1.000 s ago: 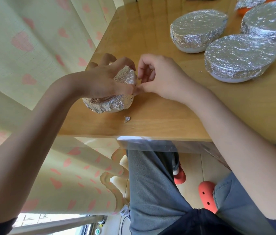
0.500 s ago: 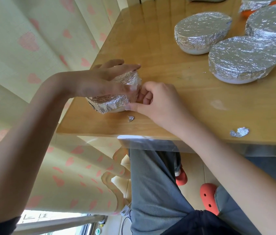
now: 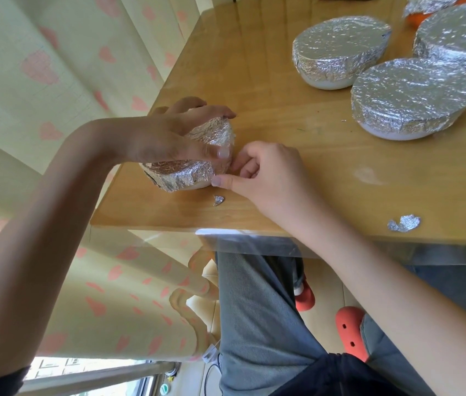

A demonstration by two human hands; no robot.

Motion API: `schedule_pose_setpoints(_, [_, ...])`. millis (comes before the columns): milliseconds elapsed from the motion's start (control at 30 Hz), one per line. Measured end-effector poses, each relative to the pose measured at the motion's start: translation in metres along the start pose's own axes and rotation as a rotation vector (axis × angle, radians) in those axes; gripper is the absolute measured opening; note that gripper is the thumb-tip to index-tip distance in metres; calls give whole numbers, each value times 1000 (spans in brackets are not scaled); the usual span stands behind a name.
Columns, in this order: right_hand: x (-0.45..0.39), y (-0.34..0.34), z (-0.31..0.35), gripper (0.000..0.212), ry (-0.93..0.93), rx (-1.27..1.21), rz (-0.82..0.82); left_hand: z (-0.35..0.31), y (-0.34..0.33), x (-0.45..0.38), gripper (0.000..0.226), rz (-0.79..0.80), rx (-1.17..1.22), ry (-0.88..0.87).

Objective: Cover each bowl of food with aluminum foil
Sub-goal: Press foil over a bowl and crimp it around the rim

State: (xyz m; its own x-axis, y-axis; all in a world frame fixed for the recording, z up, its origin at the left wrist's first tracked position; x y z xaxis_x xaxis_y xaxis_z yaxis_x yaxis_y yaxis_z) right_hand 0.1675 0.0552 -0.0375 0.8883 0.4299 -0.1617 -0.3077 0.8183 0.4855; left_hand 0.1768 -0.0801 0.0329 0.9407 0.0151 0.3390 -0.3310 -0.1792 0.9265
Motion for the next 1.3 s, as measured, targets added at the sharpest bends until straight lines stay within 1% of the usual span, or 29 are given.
schedule_pose_setpoints(33, [2, 1, -2, 31, -70, -45, 42, 0, 0, -1, 67, 0, -10, -4])
schedule_pose_setpoints(67, [5, 0, -4, 26, -160, -166, 108, 1, 0, -1, 67, 1, -10, -8])
schedule_pose_setpoints(133, [14, -7, -5, 13, -375, -601, 227, 3, 1, -2, 67, 6, 0, -1])
schedule_pose_setpoints(167, [18, -9, -3, 8, -462, -816, 235, 3, 1, -1, 67, 10, 2, 0])
schedule_pose_setpoints(233, [20, -10, -2, 2, -583, -1099, 194, 3, 0, -1, 68, 10, 3, -4])
schedule_pose_setpoints(267, [21, -11, -1, 3, -629, -1189, 182, 2, 0, 0, 68, 8, 3, -5])
schedule_pose_setpoints(333, [22, -12, 0, 6, -713, -1294, 181, 1, 0, 0, 70, 11, 6, -12])
schedule_pose_setpoints(400, [25, -12, 2, 10, -775, -1342, 175, 0, 0, 0, 75, 17, 9, -15])
schedule_pose_setpoints(567, [25, -11, 4, 9, -826, -1442, 121, 0, -1, -1, 87, 24, 8, 8])
schedule_pose_setpoints(667, [24, -14, 4, 6, -842, -1446, 117, 4, -1, -4, 76, 23, 6, 12])
schedule_pose_setpoints(700, [23, -15, 4, 5, -844, -1443, 121, 5, -1, -4, 77, 27, 9, 17])
schedule_pose_setpoints(767, [23, -17, 5, 5, -846, -1424, 134, 5, -1, -4, 87, 40, 19, 26])
schedule_pose_setpoints(833, [23, -18, 7, 9, -840, -1389, 152, 4, -1, -4, 91, 38, 23, 26])
schedule_pose_setpoints(900, [22, -19, 7, 11, -839, -1364, 152, 5, -1, -4, 89, 33, 26, 18])
schedule_pose_setpoints(1067, [21, -21, 8, 13, -841, -1308, 159, 6, -1, -4, 73, 1, 3, -16])
schedule_pose_setpoints(1133, [21, -21, 9, 14, -830, -1296, 164, 6, -1, -4, 72, 8, 3, -14])
schedule_pose_setpoints(1233, [22, -20, 8, 14, -820, -1343, 139, 6, -1, -3, 73, 25, 18, 1])
schedule_pose_setpoints(1300, [23, -19, 7, 12, -807, -1342, 134, 5, -1, -2, 75, 27, 15, 5])
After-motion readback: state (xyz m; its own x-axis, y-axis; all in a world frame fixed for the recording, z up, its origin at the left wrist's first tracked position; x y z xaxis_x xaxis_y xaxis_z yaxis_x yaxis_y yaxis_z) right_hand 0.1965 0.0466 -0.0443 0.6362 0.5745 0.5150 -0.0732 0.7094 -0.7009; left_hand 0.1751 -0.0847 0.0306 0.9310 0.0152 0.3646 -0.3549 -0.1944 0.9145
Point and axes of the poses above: each hand's wrist, its own x-axis away from the middle knuckle, its own y-axis out of the back of the hand, z = x × y, the point moved 5 cm from there along -x, towards the middle knuckle, and after that the axes turned 3 degrees about y, right-handed, at the moved point
